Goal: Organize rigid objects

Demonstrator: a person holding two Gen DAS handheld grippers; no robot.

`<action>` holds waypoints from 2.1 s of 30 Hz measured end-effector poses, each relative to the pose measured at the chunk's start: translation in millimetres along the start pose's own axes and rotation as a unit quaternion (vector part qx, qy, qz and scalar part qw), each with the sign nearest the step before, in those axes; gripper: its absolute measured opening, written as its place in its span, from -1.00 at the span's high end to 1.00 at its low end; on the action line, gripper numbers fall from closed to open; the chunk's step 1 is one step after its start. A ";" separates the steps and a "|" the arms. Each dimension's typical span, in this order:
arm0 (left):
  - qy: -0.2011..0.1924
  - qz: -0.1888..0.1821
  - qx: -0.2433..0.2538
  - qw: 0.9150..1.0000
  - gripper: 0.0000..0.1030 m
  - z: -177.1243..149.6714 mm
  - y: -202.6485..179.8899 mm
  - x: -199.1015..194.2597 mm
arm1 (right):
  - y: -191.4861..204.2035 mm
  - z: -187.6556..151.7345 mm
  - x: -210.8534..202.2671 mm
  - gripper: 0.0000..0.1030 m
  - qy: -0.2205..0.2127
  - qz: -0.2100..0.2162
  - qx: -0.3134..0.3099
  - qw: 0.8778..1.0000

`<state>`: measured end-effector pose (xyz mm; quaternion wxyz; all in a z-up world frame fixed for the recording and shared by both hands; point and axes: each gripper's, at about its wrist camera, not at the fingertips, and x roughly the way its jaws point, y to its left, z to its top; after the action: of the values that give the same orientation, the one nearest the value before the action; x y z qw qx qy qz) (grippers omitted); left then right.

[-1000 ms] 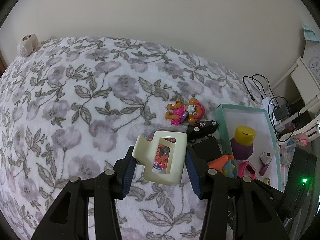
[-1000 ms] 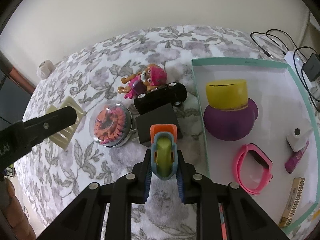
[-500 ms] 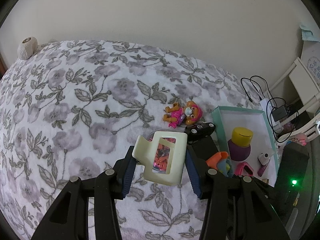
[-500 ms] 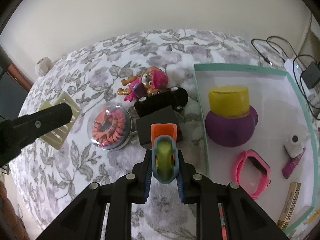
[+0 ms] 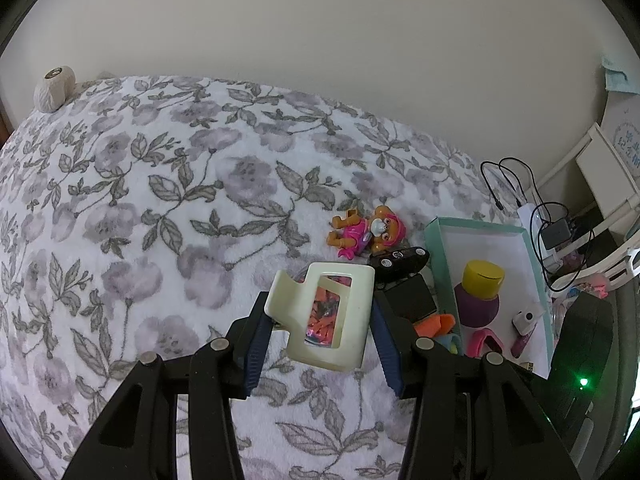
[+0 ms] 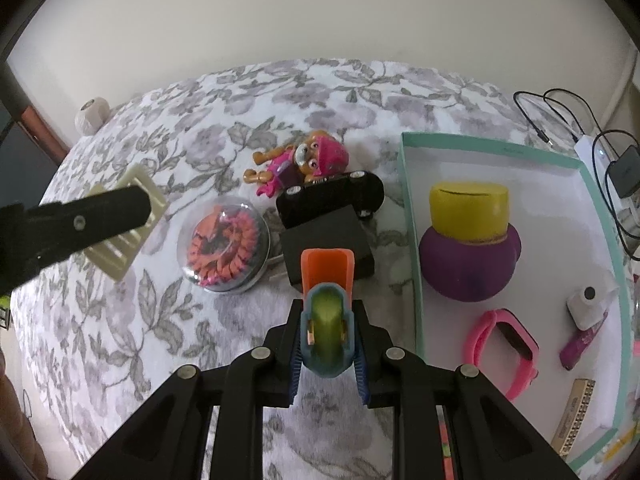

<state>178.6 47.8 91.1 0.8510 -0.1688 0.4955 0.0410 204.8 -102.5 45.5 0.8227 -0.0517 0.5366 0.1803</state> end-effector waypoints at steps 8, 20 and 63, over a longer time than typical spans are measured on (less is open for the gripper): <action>-0.002 -0.008 -0.004 1.000 0.03 0.3 -1.3 -0.9 | -8.9 -6.9 -4.8 0.55 0.014 0.011 0.007 1.000; -0.016 -0.022 0.000 1.000 0.03 0.0 -11.7 -16.9 | -10.1 -37.0 -22.4 0.56 0.024 -0.007 -0.014 1.000; -0.004 0.002 -0.002 1.000 0.03 -5.2 -8.0 -16.2 | 3.2 -64.7 -23.9 0.57 0.051 -0.041 -0.045 0.997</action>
<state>168.0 40.2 104.7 0.8524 -0.1695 0.4927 0.0447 139.1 -123.3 40.2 0.7978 -0.1194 0.5666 0.1677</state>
